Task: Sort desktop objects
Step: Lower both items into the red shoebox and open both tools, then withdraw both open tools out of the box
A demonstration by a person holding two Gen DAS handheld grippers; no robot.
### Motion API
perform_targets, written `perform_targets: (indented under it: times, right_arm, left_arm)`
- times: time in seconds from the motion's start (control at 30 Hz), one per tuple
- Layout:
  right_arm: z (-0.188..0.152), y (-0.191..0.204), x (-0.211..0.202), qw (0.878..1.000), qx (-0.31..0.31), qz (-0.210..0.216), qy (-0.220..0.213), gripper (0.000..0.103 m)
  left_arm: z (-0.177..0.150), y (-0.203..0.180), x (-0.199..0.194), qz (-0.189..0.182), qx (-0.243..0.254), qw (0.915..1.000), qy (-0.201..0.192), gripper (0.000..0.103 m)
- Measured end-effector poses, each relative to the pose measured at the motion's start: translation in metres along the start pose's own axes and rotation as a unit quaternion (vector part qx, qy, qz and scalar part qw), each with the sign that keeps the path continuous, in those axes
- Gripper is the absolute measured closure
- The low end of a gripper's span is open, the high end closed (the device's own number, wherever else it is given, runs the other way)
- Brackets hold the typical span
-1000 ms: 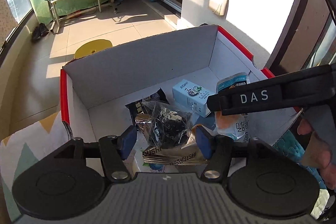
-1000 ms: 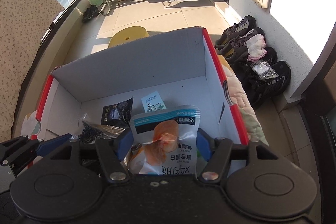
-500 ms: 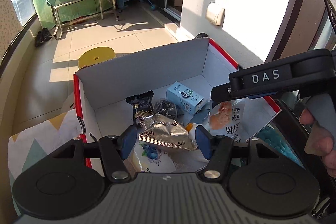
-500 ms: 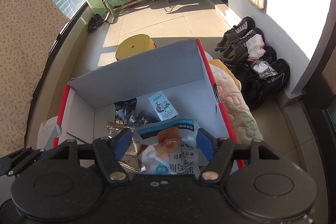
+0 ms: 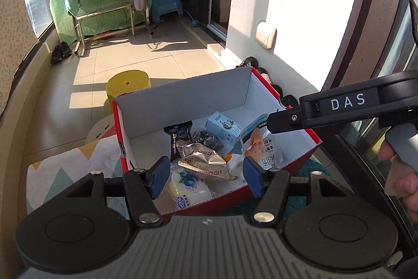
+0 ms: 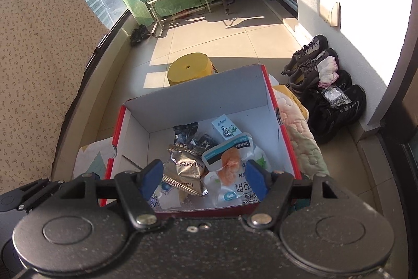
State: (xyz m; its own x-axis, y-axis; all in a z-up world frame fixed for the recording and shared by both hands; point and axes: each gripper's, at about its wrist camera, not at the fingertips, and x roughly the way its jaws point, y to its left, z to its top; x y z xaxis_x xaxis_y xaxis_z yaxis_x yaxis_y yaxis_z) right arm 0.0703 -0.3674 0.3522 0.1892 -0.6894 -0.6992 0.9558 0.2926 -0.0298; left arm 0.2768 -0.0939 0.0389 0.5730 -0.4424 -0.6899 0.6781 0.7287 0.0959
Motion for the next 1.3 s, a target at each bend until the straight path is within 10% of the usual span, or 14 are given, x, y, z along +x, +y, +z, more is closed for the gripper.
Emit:
perform_targets:
  times: [0.73,1.3]
  right_arm:
    - [-0.078,0.047,-0.044,0.995,-0.09,0.046,0.014,0.034]
    - [-0.122,0.078,-0.008,0.979,-0.184,0.07,0.045,0.034]
  left_arm:
    - [-0.058,0.026,-0.082,0.006,-0.027,0.9995,-0.014,0.043]
    - [-0.105,0.068,-0.05,0.032,-0.052,0.9975,0.035,0.043]
